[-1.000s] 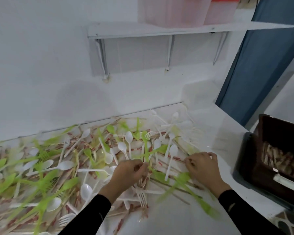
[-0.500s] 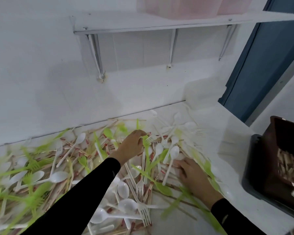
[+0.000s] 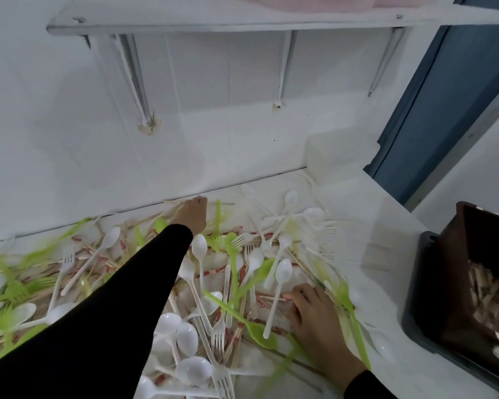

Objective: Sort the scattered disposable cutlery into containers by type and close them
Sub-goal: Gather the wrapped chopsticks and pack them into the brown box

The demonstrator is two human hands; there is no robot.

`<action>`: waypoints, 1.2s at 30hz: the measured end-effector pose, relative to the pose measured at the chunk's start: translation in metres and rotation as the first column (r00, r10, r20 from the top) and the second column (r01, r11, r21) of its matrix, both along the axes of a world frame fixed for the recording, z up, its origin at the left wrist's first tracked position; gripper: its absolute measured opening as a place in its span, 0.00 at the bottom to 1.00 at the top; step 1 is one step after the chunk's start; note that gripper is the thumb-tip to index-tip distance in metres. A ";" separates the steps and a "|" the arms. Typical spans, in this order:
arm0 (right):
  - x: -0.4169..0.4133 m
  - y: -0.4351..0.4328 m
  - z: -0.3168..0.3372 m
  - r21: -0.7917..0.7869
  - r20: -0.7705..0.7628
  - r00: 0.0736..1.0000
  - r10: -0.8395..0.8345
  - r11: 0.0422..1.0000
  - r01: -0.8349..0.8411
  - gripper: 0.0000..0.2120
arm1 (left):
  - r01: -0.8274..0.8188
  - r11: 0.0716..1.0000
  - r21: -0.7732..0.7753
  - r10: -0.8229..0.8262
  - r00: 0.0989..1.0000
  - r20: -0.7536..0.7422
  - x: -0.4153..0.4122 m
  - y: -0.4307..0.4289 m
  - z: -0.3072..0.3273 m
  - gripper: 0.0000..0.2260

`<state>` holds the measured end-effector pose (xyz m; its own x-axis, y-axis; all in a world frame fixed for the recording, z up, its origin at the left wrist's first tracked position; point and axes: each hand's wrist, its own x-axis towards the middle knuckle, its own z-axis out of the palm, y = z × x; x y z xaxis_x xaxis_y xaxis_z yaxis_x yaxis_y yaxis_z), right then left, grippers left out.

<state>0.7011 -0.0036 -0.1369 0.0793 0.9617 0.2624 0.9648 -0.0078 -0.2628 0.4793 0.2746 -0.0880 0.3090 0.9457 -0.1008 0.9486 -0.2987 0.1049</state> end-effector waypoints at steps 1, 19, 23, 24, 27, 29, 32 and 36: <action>0.000 0.000 0.000 -0.003 0.005 1.000 0.000 1.000 0.000 0.14 | 0.030 0.999 0.014 -0.029 0.999 -0.043 -0.004 0.004 -0.003 0.24; -0.009 0.001 -0.002 0.052 -0.005 0.998 -0.064 0.997 0.064 0.13 | 0.323 0.944 0.071 -0.324 0.946 0.005 -0.024 -0.032 -0.008 0.14; -0.017 -0.010 -0.005 0.093 -0.048 0.999 -0.022 0.995 0.026 0.10 | 0.313 0.949 0.036 -0.314 0.949 0.016 -0.020 -0.031 -0.005 0.12; -0.019 -0.013 -0.005 0.113 -0.065 0.998 -0.001 0.994 0.008 0.10 | 0.291 0.956 0.044 -0.292 0.956 0.012 -0.020 -0.030 -0.005 0.13; -0.021 -0.019 -0.005 0.123 -0.137 0.990 0.020 0.992 -0.003 0.09 | 0.245 0.967 0.074 -0.243 0.969 -0.034 -0.019 -0.035 -0.003 0.18; -0.020 -0.018 -0.005 0.106 -0.157 0.988 0.008 0.994 0.009 0.09 | 0.248 0.965 0.080 -0.242 0.967 -0.079 -0.020 -0.036 -0.004 0.19; -0.020 -0.017 -0.004 0.095 -0.169 0.986 0.009 0.995 0.007 0.09 | 0.267 0.959 0.100 -0.256 0.961 -0.109 -0.021 -0.036 -0.002 0.17; -0.019 -0.016 -0.001 0.083 -0.203 0.979 0.001 0.996 0.016 0.10 | 0.347 0.899 0.269 -0.288 0.929 -0.234 -0.033 -0.027 0.011 0.14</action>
<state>0.6820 -0.0194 -0.1384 0.1458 0.9362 0.3199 0.8916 0.0158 -0.4525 0.4467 0.2480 -0.0772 0.6012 0.7942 0.0881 0.7913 -0.5763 -0.2045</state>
